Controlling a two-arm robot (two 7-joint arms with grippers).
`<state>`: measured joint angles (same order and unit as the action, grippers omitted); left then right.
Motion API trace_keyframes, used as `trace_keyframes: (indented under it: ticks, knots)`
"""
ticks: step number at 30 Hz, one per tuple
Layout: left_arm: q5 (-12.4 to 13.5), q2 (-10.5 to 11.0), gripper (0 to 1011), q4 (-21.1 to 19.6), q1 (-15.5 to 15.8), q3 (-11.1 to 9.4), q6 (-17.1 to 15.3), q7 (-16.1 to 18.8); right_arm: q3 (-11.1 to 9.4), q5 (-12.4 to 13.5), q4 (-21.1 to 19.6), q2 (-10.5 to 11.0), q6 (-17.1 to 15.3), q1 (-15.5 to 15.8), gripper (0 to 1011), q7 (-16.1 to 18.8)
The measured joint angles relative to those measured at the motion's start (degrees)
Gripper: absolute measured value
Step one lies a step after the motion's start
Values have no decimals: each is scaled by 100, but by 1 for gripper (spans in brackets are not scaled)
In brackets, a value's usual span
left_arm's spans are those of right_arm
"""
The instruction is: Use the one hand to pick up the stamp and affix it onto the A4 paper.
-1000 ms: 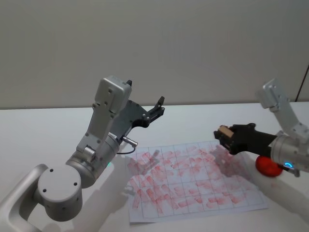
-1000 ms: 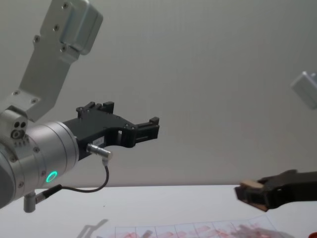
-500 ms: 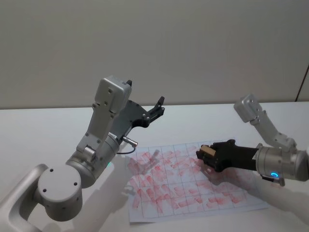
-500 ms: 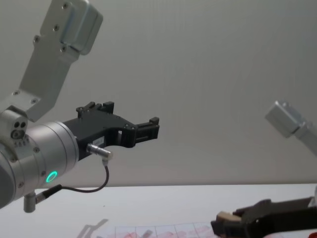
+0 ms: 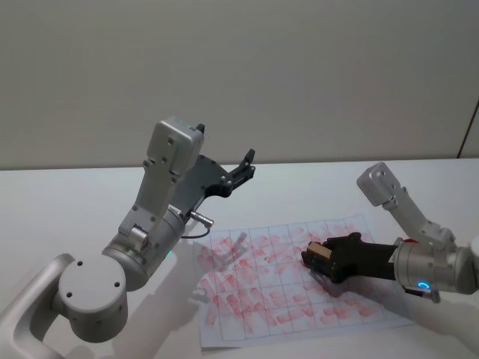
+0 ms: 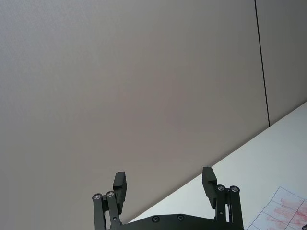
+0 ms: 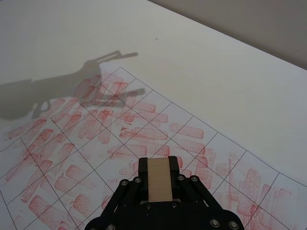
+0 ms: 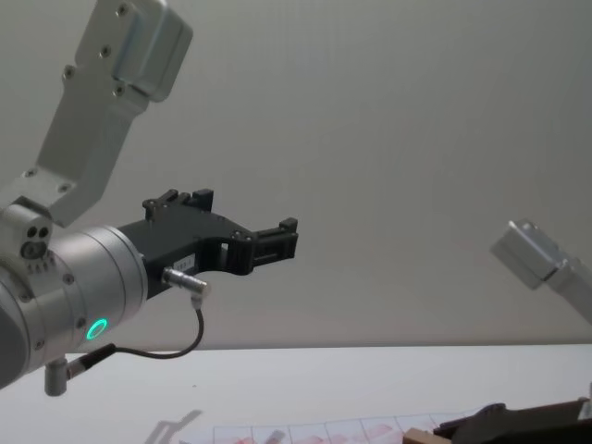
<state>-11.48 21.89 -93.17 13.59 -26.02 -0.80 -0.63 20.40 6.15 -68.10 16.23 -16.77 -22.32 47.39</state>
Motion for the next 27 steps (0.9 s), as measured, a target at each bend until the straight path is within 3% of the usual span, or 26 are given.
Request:
trace_keyframes:
  ticks: [16, 27]
  knots:
    - [0, 0, 1001, 0, 0, 0, 0, 0, 63, -196, -79, 48, 316, 7, 220, -214]
    - [0, 0, 1001, 0, 0, 0, 0, 0, -24, -219, -454, 155, 702, 40, 221, -572]
